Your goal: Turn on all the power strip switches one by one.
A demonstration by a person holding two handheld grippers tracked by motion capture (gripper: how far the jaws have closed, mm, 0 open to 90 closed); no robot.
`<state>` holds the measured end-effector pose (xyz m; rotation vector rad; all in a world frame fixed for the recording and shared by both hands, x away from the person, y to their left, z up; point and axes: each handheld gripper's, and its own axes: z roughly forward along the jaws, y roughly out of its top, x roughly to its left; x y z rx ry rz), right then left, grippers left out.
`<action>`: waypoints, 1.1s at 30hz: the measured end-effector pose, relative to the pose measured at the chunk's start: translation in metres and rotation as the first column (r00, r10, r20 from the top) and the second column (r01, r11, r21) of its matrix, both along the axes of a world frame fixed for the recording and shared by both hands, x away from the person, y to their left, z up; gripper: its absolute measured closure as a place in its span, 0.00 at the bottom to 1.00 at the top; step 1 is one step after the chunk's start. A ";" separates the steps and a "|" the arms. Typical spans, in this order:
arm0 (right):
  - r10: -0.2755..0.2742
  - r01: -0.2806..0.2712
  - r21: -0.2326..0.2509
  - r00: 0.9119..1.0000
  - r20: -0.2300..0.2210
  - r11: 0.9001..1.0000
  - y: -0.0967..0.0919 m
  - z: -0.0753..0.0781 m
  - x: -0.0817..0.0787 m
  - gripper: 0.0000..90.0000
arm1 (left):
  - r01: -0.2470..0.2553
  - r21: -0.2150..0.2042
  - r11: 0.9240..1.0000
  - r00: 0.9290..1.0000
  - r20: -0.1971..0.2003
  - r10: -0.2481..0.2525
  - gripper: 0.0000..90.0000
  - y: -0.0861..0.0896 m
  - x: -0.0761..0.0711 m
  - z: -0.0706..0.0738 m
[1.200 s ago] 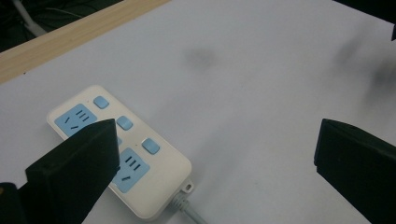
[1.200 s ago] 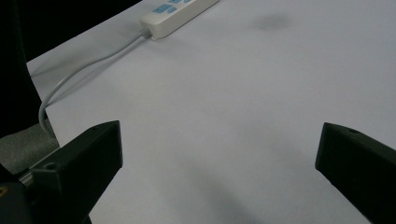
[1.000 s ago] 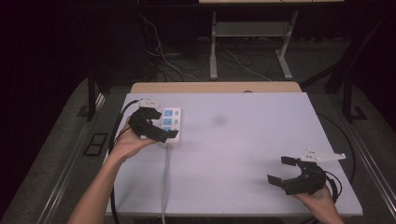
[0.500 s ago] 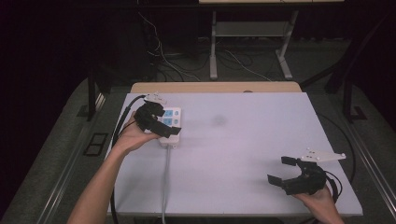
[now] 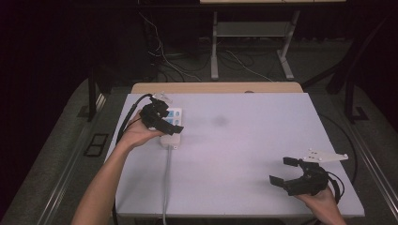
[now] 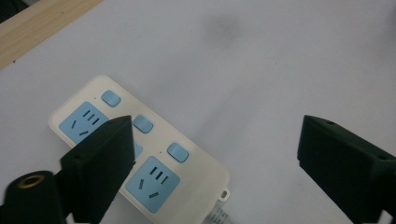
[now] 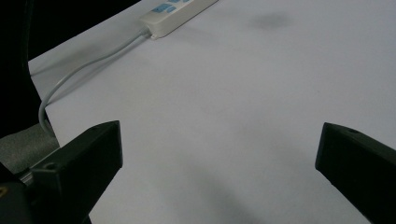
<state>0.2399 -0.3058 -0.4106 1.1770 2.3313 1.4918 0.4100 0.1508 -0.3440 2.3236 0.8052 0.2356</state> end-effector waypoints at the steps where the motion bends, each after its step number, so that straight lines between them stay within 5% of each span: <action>1: 0.000 0.000 0.000 1.000 0.000 1.000 0.000 0.000 0.000 0.01 | -0.004 0.005 1.000 1.000 0.002 0.003 0.16 0.000 0.001 -0.001; 6: -0.001 0.001 0.000 1.000 -0.003 1.000 0.000 0.000 0.000 0.01 | -0.009 0.019 1.000 1.000 0.021 0.009 0.37 0.002 0.006 -0.006; 7: -0.001 0.001 0.000 1.000 -0.004 1.000 0.000 0.000 0.000 0.01 | -0.009 0.017 1.000 1.000 0.018 0.009 0.49 0.003 0.007 -0.007; 14: 0.000 0.000 -0.001 1.000 -0.002 1.000 0.000 -0.001 0.000 0.01 | -0.008 0.035 0.999 1.000 -0.012 0.008 0.75 0.002 0.014 -0.015; 25: -0.001 0.001 0.000 1.000 -0.004 1.000 -0.001 -0.001 0.001 0.01 | -0.024 0.050 0.998 0.999 -0.034 0.025 0.99 0.000 0.024 -0.027; 33: 0.000 0.000 -0.004 1.000 -0.003 1.000 -0.001 -0.001 0.001 0.01 | -0.027 0.068 0.997 0.998 -0.057 0.031 0.99 0.002 0.028 -0.035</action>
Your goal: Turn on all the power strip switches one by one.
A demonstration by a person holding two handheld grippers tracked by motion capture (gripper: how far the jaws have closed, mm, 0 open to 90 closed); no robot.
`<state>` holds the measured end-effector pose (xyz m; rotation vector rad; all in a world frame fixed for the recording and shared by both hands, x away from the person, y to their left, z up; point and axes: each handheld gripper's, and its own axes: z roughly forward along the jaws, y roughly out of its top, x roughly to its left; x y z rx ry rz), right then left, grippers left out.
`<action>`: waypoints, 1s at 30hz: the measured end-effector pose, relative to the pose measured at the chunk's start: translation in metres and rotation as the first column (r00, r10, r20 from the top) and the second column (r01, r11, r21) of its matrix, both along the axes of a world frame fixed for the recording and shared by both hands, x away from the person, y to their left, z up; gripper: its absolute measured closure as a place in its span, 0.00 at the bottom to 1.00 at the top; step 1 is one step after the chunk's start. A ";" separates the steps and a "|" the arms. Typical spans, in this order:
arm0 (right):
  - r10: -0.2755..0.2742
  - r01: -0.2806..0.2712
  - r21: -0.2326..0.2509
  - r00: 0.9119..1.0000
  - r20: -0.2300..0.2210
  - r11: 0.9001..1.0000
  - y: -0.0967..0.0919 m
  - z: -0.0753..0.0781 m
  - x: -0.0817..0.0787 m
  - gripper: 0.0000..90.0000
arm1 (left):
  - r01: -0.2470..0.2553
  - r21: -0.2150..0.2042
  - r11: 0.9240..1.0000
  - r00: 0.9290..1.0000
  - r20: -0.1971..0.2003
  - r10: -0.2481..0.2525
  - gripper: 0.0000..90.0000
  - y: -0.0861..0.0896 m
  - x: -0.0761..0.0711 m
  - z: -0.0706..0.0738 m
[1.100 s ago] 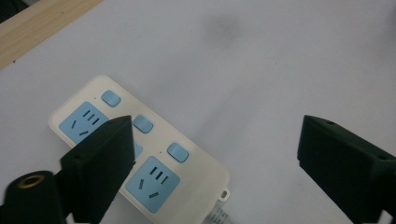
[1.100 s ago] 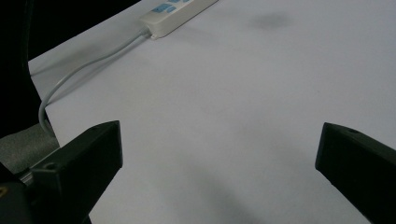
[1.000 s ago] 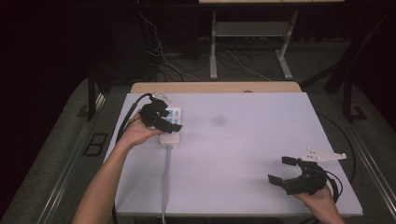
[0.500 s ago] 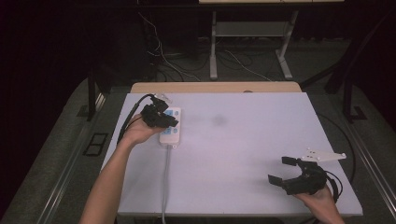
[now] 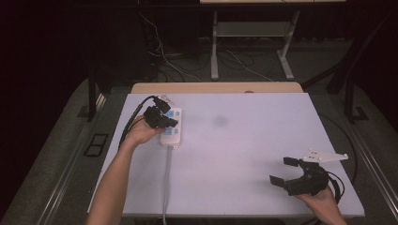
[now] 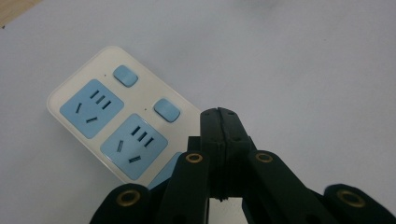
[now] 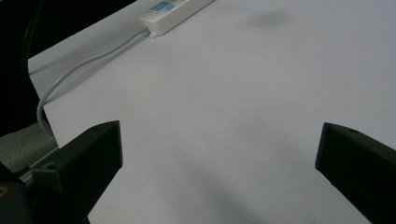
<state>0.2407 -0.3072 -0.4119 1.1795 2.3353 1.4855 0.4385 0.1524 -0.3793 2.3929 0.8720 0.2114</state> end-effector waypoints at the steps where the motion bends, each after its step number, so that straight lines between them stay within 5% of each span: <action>1: 0.000 0.000 0.000 1.000 0.000 1.000 0.000 0.000 0.000 0.01 | 0.000 0.002 1.000 1.000 -0.003 0.000 0.99 0.000 0.000 -0.001; 22: 0.001 -0.001 -0.005 1.000 -0.003 1.000 0.000 -0.001 0.000 0.01 | 0.011 0.041 0.999 0.999 -0.042 -0.009 0.99 -0.006 0.005 -0.019; 30: 0.000 0.000 -0.005 1.000 -0.003 1.000 -0.001 -0.001 0.000 0.01 | -0.001 0.026 1.000 0.999 -0.042 0.002 0.99 -0.004 0.006 -0.020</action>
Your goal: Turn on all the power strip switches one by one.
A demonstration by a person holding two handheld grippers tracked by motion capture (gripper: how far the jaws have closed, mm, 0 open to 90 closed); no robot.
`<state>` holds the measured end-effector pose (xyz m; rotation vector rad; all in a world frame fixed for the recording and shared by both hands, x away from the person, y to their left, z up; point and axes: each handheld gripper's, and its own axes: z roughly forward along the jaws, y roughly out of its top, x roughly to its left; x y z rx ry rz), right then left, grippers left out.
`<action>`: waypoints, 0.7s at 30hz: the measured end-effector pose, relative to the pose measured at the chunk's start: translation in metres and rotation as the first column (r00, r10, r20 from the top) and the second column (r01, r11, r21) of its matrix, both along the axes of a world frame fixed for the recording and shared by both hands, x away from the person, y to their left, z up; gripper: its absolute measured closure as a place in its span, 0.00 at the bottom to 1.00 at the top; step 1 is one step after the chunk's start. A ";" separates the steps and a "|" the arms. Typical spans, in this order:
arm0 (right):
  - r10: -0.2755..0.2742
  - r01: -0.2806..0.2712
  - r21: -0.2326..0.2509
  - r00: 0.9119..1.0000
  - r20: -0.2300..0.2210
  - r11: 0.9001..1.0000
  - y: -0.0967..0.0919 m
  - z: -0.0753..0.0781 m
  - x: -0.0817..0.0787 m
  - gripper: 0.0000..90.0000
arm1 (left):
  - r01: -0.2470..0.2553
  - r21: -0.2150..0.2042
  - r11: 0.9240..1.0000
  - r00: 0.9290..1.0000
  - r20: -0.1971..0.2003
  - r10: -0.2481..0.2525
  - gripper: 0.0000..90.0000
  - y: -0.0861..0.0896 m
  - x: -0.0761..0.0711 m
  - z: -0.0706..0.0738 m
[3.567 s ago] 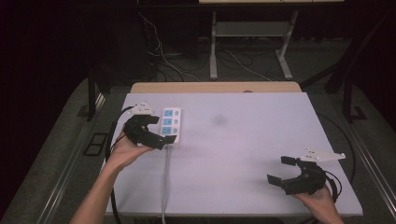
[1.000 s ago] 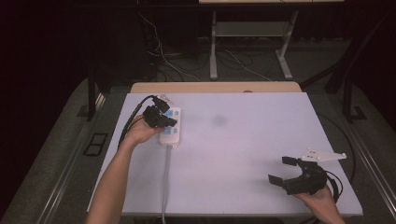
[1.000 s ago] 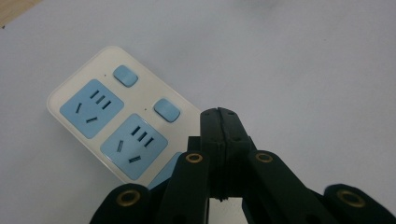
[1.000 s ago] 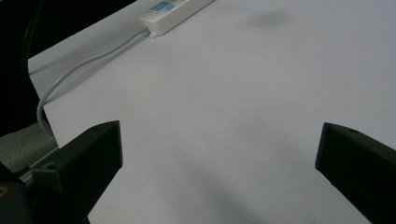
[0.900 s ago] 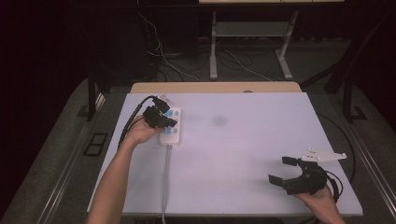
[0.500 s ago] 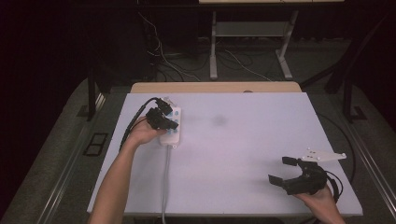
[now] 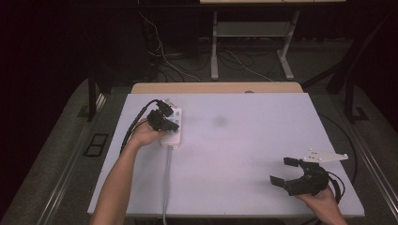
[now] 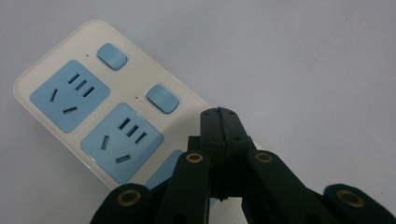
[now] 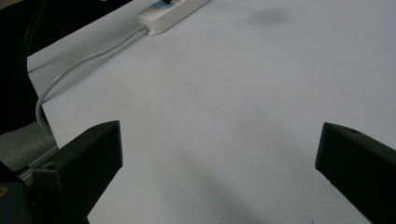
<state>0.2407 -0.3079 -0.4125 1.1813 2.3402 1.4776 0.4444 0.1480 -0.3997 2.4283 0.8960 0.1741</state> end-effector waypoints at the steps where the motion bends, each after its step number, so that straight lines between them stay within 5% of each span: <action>1: 0.000 0.000 0.000 1.000 0.001 1.000 0.000 0.000 0.000 0.01 | -0.002 -0.004 1.000 1.000 -0.001 0.002 0.99 0.000 0.000 0.000; 9: 0.001 -0.001 -0.002 1.000 0.004 1.000 0.000 0.000 0.000 0.01 | -0.021 -0.047 0.999 1.000 -0.020 0.020 0.99 0.005 0.001 -0.004; 21: -0.009 0.009 0.002 1.000 0.022 1.000 -0.002 0.004 -0.003 0.00 | -0.051 -0.037 0.998 0.998 -0.042 0.049 1.00 0.003 0.001 -0.005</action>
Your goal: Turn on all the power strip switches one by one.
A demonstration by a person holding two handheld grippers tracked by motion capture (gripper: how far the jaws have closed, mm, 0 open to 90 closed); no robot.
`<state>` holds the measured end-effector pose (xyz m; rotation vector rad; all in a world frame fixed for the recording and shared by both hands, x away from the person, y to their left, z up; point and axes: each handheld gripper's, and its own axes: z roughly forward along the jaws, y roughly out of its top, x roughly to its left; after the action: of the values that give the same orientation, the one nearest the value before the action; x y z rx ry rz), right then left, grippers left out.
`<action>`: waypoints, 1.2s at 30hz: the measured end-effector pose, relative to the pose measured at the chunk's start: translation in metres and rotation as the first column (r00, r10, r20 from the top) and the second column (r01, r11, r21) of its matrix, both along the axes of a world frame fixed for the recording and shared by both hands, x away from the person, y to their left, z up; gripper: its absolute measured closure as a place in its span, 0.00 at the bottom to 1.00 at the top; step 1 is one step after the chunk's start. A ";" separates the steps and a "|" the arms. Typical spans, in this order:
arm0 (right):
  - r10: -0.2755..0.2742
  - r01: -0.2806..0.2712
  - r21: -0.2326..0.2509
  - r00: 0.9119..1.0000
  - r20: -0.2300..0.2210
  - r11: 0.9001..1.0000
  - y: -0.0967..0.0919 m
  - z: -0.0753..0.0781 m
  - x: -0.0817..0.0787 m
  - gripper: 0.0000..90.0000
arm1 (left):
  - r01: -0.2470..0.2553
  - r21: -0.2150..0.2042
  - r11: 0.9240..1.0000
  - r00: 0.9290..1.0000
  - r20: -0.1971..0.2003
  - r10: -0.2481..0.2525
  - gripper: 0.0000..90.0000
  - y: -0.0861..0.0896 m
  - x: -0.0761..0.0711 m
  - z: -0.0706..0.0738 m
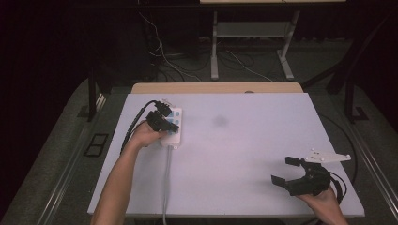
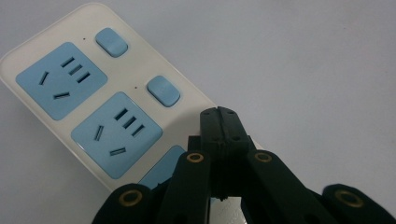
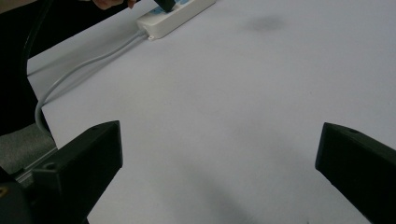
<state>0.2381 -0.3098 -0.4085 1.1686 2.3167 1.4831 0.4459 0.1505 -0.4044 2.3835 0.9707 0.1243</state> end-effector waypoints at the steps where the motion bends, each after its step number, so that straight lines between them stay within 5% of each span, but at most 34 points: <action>1: 0.000 0.000 0.000 1.000 0.001 1.000 0.000 0.000 0.000 0.01 | 0.000 0.010 1.000 1.000 0.005 0.000 1.00 -0.001 -0.001 0.000; 23: -0.011 0.011 0.000 1.000 -0.010 1.000 -0.002 -0.002 0.002 0.01 | 0.006 0.031 1.000 1.000 0.001 -0.006 0.99 0.001 -0.001 0.004; 36: -0.010 0.010 -0.002 1.000 -0.012 1.000 -0.001 -0.003 0.003 0.01 | 0.027 0.031 0.999 0.999 0.029 -0.027 0.99 -0.001 -0.002 0.024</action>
<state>0.2407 -0.3110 -0.4116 1.1910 2.3159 1.4741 0.4438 0.1498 -0.3806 2.4148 0.9289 0.1646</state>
